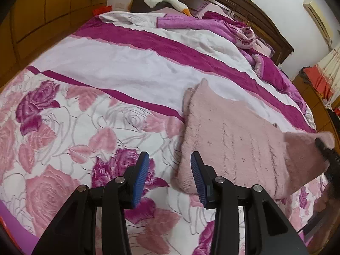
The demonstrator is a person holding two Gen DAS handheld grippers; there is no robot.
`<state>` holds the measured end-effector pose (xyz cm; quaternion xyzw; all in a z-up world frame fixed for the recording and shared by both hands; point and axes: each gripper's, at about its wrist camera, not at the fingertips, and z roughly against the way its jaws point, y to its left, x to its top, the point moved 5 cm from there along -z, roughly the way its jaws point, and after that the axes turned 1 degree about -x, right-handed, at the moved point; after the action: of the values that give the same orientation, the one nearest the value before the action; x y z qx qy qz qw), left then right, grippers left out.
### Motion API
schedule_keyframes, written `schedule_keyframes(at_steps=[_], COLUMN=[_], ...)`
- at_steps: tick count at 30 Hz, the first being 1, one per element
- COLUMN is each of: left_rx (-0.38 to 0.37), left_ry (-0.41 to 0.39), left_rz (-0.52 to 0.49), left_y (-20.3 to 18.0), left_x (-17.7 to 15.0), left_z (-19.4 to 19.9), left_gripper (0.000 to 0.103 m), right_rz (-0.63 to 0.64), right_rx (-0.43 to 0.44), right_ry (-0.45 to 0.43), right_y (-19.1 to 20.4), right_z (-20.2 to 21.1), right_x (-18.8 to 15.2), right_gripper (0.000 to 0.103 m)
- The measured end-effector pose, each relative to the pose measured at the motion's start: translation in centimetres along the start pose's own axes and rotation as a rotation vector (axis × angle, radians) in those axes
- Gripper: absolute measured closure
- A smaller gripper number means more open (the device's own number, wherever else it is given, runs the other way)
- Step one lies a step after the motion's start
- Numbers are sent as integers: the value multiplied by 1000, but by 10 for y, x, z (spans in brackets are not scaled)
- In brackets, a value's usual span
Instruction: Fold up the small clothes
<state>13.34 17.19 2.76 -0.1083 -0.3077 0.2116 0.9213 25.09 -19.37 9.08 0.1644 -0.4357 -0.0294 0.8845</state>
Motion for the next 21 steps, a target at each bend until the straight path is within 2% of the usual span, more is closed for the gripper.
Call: schedule_keyframes(at_steps=[4,7,10,14,18,21], left_rx=[-4,12,17,21,6,-27], left_ry=[-17,-33,-43,-42,-30,-24], left_rz=[4,-7,-12,-19,-39,-52], left_y=[6,9,11,11,6,-2], left_x=[4,8,11,10,10,11], left_z=[5,10,12,10,4,0], left_gripper=[85,85,85,85,85,85], right_rz=[91,178,299,453,503,484], right_rx=[36,84,134,203,222,270], right_ry=[-10,6,50,162,267,273], right_y=[46,88,130,172,178,172], right_z=[-3,-10,-23,-50,-78,-81], right_x=[5,-4,-28,-79,-119,-125], right_gripper=[74,74,74,74,73,66])
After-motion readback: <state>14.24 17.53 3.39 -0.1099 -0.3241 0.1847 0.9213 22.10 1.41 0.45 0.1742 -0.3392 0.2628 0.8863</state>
